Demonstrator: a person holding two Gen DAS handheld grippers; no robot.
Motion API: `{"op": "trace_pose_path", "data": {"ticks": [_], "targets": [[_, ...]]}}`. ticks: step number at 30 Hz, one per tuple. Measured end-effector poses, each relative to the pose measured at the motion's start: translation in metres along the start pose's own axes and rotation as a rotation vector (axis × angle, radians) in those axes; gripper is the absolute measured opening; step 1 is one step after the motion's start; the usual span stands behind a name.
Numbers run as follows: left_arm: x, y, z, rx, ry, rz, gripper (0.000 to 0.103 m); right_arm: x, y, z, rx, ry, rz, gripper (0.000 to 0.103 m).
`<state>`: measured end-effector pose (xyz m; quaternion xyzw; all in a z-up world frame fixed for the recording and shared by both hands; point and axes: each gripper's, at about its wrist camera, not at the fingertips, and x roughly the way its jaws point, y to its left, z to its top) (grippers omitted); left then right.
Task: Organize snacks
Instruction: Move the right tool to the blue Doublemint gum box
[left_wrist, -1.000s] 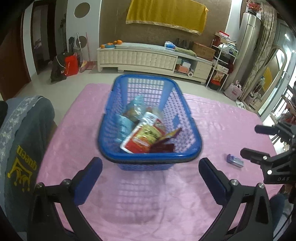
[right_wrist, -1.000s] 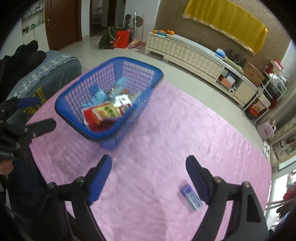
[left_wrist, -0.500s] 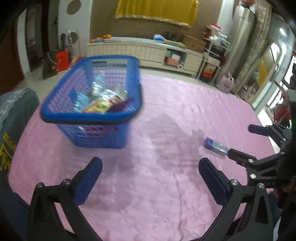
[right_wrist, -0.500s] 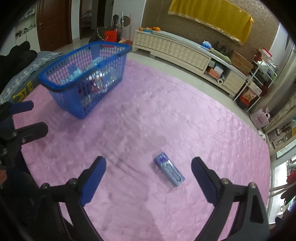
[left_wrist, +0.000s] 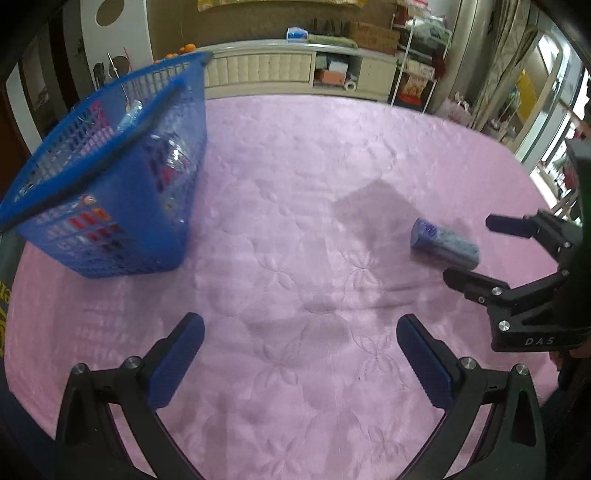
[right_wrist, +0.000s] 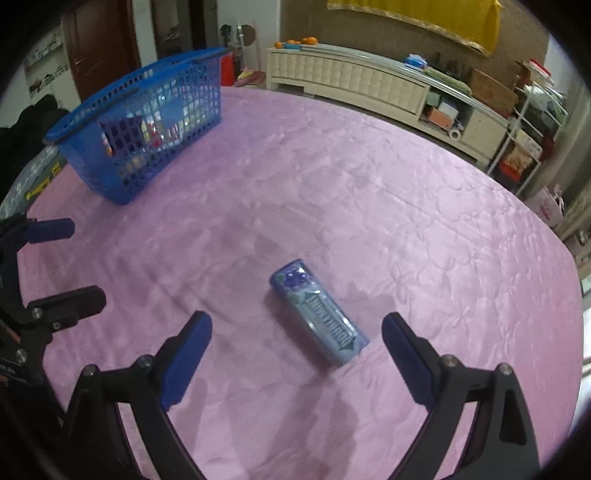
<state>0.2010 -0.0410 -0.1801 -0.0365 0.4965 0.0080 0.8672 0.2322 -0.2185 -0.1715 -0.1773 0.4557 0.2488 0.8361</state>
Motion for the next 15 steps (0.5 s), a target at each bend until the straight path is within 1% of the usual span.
{"op": "trace_pose_path", "data": {"ticks": [4,7,11,13,15], "targets": [[0.012,-0.008,0.006,0.018,0.007,0.003,0.103,0.012,-0.009,-0.003,-0.029,-0.043,0.007,0.095],[0.019,-0.011,0.012,0.010,0.011,0.006,0.103,0.018,-0.014,0.000,-0.038,-0.040,0.019,0.095],[0.023,-0.017,0.018,0.010,-0.001,0.010,0.103,0.020,-0.019,-0.001,-0.045,-0.053,0.069,0.095],[0.023,-0.017,0.018,0.007,-0.009,0.007,0.103,0.022,-0.017,-0.001,-0.061,-0.044,0.077,0.090],[0.025,-0.018,0.020,-0.005,-0.005,0.001,0.103,0.026,-0.016,-0.002,-0.089,-0.033,0.063,0.078]]}}
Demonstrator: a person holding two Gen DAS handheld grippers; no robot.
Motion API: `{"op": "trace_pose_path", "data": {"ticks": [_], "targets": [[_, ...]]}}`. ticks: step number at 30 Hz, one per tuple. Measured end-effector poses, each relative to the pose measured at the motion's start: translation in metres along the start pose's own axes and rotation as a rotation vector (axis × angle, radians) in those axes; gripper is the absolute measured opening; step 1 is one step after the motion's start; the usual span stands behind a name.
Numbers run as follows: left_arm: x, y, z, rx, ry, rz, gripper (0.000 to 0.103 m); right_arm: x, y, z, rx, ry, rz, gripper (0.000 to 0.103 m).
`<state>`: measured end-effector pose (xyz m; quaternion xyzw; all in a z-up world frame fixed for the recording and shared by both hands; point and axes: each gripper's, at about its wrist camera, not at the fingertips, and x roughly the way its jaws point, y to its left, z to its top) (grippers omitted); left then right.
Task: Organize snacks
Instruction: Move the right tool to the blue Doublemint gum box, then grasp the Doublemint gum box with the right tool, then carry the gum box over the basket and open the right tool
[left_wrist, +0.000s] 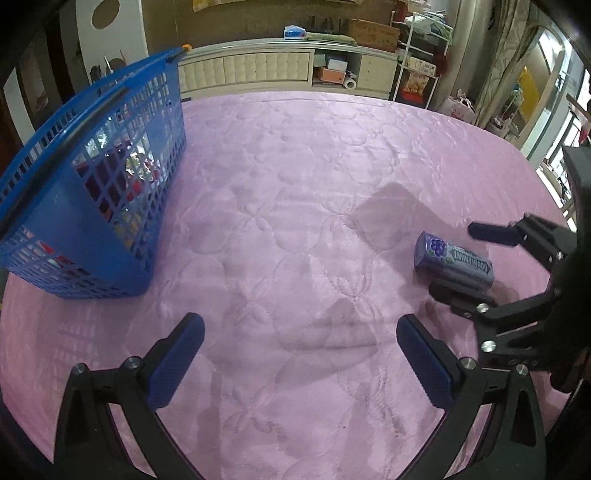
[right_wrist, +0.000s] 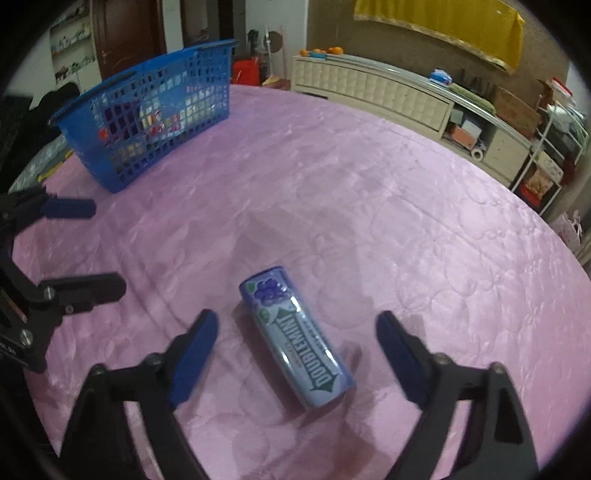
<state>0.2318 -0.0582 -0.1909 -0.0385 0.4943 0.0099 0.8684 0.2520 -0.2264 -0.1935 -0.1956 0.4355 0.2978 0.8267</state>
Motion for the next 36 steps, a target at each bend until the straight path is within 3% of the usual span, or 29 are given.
{"op": "trace_pose_path", "data": {"ticks": [2,5,7,8,12,17,20,26,36], "targets": [[0.001,-0.001,0.000,-0.002,-0.001,0.009,0.103,0.002,0.002,-0.005,0.018,0.002,0.022,0.068],[-0.001,-0.002,-0.003,0.009,-0.017,0.036,0.103,0.001,0.003,-0.006,0.020,0.002,0.033,0.063],[-0.005,-0.001,-0.009,0.002,-0.023,0.039,0.103,-0.002,0.004,-0.007,0.020,-0.003,0.040,0.054],[-0.006,0.000,-0.010,-0.002,-0.024,0.038,0.103,-0.003,0.005,-0.007,0.015,-0.008,0.041,0.044],[-0.011,0.005,-0.015,-0.024,-0.034,0.028,0.103,-0.006,0.018,-0.011,0.008,-0.018,0.026,0.037],[-0.022,0.012,-0.023,-0.020,-0.055,0.026,0.103,-0.012,0.035,-0.013,0.020,-0.041,0.028,0.035],[-0.029,0.019,-0.028,-0.040,-0.051,0.007,0.103,-0.014,0.051,-0.013,-0.010,-0.050,-0.025,0.035],[-0.053,0.040,-0.040,-0.051,-0.085,0.010,0.103,-0.034,0.063,-0.011,0.098,-0.049,-0.004,0.035],[-0.107,0.079,-0.047,-0.110,-0.187,-0.022,0.103,-0.101,0.108,0.033,0.084,-0.135,-0.021,0.035]]}}
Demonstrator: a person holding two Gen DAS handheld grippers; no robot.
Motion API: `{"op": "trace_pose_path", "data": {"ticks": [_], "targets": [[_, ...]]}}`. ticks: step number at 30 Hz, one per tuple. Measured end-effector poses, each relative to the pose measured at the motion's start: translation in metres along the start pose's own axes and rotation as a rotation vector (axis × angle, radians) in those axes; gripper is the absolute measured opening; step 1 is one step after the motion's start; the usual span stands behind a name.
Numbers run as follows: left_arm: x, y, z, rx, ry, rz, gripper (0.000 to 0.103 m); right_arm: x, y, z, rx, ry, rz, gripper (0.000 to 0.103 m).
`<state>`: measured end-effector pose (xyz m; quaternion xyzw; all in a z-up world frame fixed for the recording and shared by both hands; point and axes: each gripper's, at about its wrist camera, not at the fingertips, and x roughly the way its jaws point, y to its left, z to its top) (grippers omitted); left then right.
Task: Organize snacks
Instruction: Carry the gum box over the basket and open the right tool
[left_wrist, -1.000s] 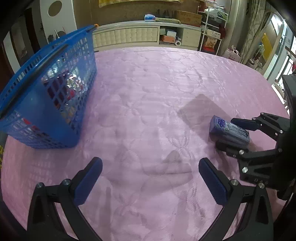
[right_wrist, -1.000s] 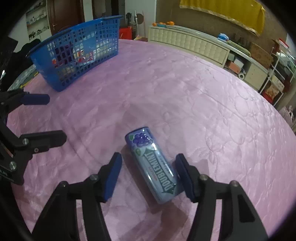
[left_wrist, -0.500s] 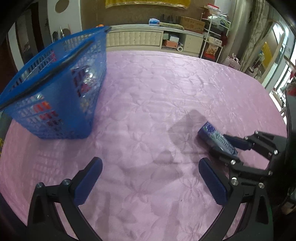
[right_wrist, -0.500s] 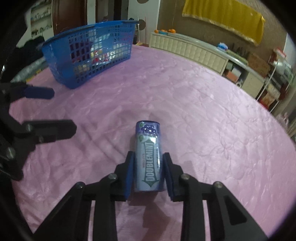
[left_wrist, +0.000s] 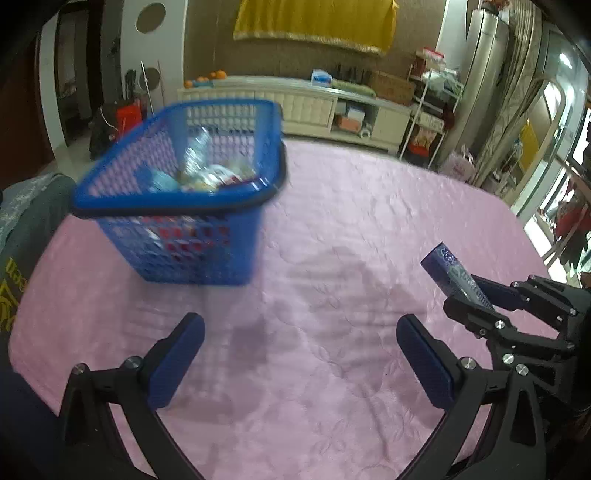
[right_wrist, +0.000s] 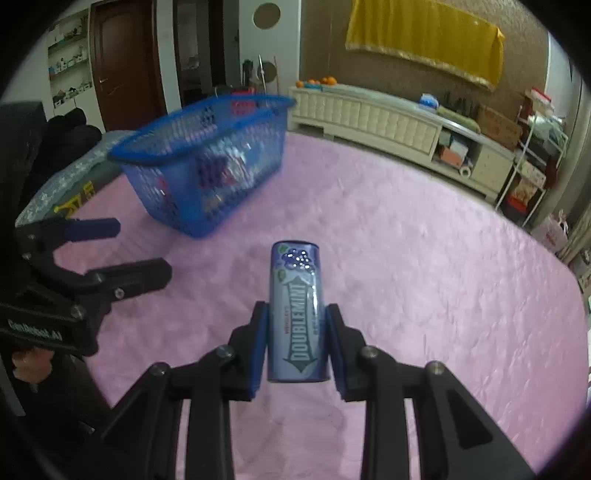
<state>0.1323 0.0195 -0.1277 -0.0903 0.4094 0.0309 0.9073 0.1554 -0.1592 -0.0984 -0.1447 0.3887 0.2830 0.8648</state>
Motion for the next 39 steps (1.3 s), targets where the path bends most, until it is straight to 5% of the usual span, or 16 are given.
{"op": "trace_pose_path", "data": {"ticks": [20,30,39], "targets": [[-0.073,0.107,0.056,-0.038,-0.164,0.036,0.103,-0.026,0.065,0.115,-0.048,-0.144,0.038,0.035],[-0.063,0.148,0.114,-0.014,-0.159,0.079,0.103,0.003,0.084,0.168,-0.088,-0.143,0.045,0.035],[-0.016,0.167,0.160,0.044,-0.086,0.054,0.103,0.062,0.073,0.211,-0.125,-0.076,0.018,0.035]]}}
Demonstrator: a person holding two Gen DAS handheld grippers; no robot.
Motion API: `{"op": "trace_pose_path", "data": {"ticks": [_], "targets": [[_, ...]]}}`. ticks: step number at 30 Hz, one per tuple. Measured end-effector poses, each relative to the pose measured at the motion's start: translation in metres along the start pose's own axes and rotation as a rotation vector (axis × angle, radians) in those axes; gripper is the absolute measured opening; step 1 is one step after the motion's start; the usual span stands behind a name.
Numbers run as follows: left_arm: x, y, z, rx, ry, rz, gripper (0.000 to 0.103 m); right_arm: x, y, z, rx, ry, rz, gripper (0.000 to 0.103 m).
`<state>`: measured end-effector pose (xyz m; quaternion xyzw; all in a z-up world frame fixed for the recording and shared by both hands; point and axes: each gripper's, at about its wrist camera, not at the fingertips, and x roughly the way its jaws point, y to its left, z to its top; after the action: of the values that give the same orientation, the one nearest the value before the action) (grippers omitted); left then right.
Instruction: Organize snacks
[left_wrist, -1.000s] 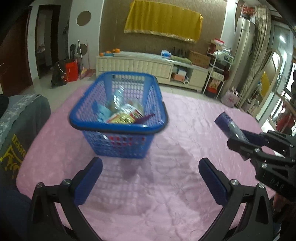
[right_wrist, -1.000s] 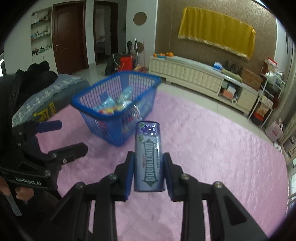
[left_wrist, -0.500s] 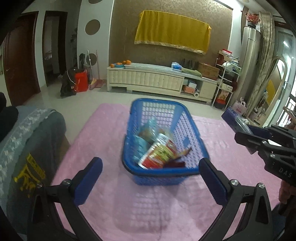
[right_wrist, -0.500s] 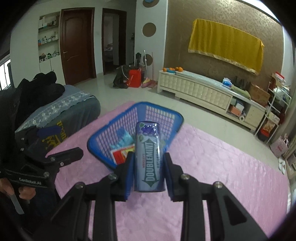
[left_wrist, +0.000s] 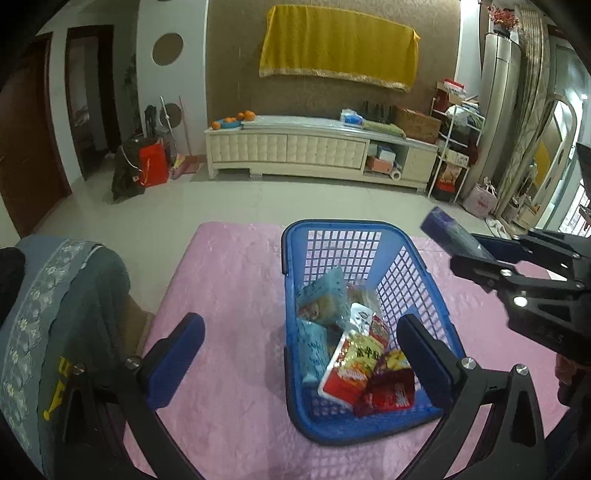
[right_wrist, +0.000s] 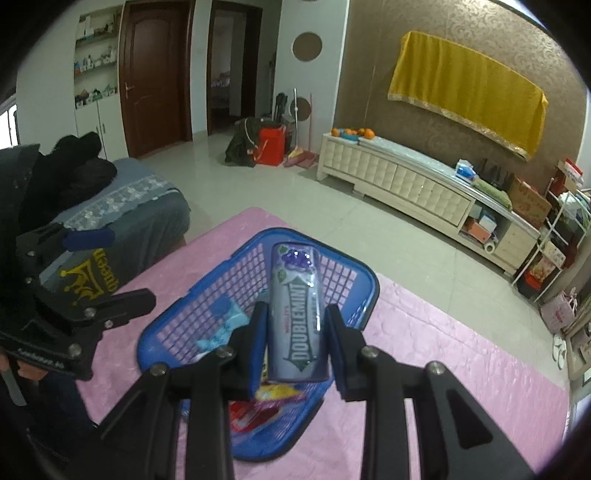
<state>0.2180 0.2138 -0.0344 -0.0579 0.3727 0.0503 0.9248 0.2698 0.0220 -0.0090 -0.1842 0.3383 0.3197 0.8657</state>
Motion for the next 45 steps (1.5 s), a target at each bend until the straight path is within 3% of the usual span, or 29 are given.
{"op": "trace_pose_path", "data": {"ticks": [9,13,18,20,23,24,34,40,45], "targets": [[0.054,0.021,0.028,0.018,0.058,0.008,0.103,0.066,-0.006,0.010,-0.070,0.120,-0.012,0.035],[0.059,0.022,0.029,0.057,0.055,0.021,0.103,0.085,-0.009,0.008,-0.134,0.155,-0.057,0.035],[0.062,0.020,0.029,0.049,0.064,0.002,0.103,0.099,-0.007,0.007,-0.192,0.203,-0.053,0.035],[0.062,0.018,0.028,0.045,0.070,-0.001,0.103,0.100,-0.006,0.008,-0.202,0.197,-0.081,0.039],[0.060,0.017,0.025,0.051,0.074,0.000,0.103,0.084,-0.005,0.005,-0.204,0.135,-0.127,0.076],[0.056,0.015,0.022,0.054,0.071,0.001,0.103,0.074,-0.004,0.003,-0.198,0.104,-0.132,0.081],[-0.009,-0.003,-0.005,-0.002,-0.011,-0.058,0.103,-0.019,-0.004,-0.024,-0.030,0.033,-0.096,0.083],[-0.063,-0.025,-0.042,-0.025,-0.115,-0.024,0.103,-0.073,-0.003,-0.062,0.087,-0.025,-0.084,0.084],[-0.094,-0.040,-0.074,-0.060,-0.147,-0.024,0.103,-0.115,0.007,-0.098,0.163,-0.105,-0.117,0.084]]}}
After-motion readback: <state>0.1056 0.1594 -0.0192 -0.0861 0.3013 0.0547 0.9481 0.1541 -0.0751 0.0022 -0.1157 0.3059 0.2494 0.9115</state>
